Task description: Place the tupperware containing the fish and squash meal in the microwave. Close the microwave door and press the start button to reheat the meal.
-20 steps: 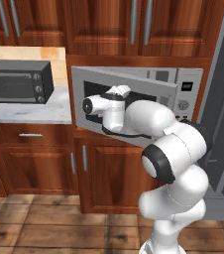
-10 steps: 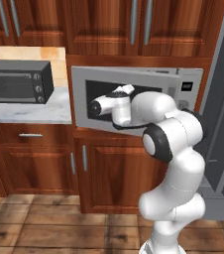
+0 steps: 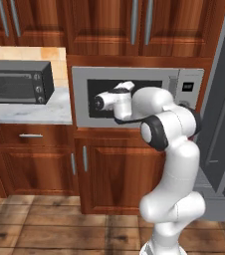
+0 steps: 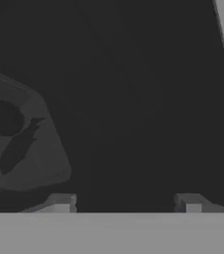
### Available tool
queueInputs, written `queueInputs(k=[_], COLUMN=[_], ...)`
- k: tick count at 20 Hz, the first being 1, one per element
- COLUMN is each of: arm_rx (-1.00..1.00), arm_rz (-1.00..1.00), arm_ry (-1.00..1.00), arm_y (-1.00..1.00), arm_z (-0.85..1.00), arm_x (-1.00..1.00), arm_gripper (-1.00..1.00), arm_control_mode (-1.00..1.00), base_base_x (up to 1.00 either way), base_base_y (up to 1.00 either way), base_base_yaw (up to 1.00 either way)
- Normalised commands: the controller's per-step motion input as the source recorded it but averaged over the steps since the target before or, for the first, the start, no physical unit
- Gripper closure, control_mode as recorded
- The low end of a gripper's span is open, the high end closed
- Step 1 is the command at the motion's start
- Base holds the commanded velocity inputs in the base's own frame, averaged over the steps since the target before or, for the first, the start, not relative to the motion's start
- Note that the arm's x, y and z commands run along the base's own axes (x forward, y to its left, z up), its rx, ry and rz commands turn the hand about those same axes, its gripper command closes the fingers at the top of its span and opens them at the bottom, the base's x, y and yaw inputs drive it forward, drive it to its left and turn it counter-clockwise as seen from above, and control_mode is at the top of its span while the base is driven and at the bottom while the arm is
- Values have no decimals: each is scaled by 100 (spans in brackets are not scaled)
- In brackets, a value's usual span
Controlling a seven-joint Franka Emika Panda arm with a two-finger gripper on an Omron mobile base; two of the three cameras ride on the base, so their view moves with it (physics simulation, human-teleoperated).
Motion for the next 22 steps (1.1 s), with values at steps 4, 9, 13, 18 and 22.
queueInputs(k=[4,9,13,18,22], arm_rx=[0,0,5,14,31], arm_rz=[0,1,3,1,-1], arm_ry=[5,1,0,0,-2], arm_y=[-11,-7,0,0,-1], arm_z=[14,30,52,26,10], arm_x=[71,15,-83,-100,-85], arm_gripper=[-100,-100,-100,-100,-100], arm_control_mode=[-100,-100,-100,-100,-100], base_base_x=[0,0,0,0,0], base_base_y=[0,0,0,0,0], base_base_yaw=[0,0,0,0,0])
